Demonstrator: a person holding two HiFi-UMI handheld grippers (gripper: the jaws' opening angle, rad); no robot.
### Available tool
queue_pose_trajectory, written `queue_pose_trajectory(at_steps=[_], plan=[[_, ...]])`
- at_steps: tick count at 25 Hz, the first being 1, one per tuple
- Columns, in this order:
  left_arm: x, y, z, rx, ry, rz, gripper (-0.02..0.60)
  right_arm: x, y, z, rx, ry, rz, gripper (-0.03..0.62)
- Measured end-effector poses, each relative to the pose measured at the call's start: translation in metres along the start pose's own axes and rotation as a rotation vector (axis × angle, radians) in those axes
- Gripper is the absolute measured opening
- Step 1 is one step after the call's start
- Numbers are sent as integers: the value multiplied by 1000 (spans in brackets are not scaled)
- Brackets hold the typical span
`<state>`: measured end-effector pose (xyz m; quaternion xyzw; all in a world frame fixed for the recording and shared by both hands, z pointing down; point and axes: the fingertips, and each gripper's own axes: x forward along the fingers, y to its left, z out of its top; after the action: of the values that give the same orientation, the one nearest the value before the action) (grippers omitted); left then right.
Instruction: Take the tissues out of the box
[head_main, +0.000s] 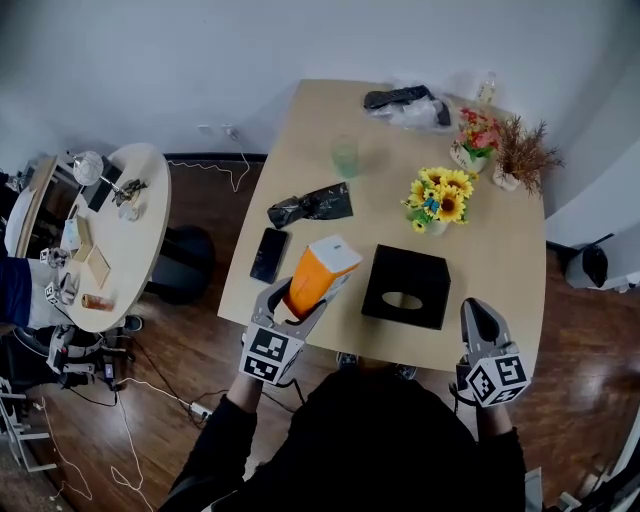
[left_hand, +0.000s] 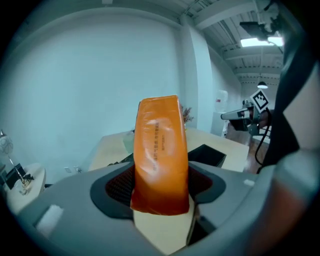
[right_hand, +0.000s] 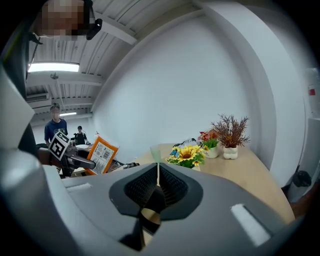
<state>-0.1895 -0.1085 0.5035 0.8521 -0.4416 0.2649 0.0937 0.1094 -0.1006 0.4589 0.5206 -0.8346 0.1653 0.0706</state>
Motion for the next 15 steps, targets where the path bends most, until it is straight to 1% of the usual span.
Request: queue_pose_trajectory(at_steps=[2, 4, 7, 10, 12, 13, 15], plan=[[9, 9, -10, 51, 37, 2, 284, 0, 0, -2, 1, 5, -3, 14], [20, 14, -25, 110, 97, -9, 284, 0, 1, -2, 2, 10, -4, 14], [42, 16, -53, 192, 209, -70, 285, 0, 2, -4, 3, 16, -5, 14], [59, 14, -79, 233, 312, -140, 285, -3, 2, -7, 7, 24, -11, 14], [68, 14, -91, 265, 367, -165, 287, -5, 0, -9, 12, 25, -19, 14], [71, 14, -96, 292, 395, -172, 287, -5, -1, -10, 15, 25, -24, 14], [76, 15, -106, 378, 466, -181, 287, -7, -4, -12, 22, 26, -33, 14]])
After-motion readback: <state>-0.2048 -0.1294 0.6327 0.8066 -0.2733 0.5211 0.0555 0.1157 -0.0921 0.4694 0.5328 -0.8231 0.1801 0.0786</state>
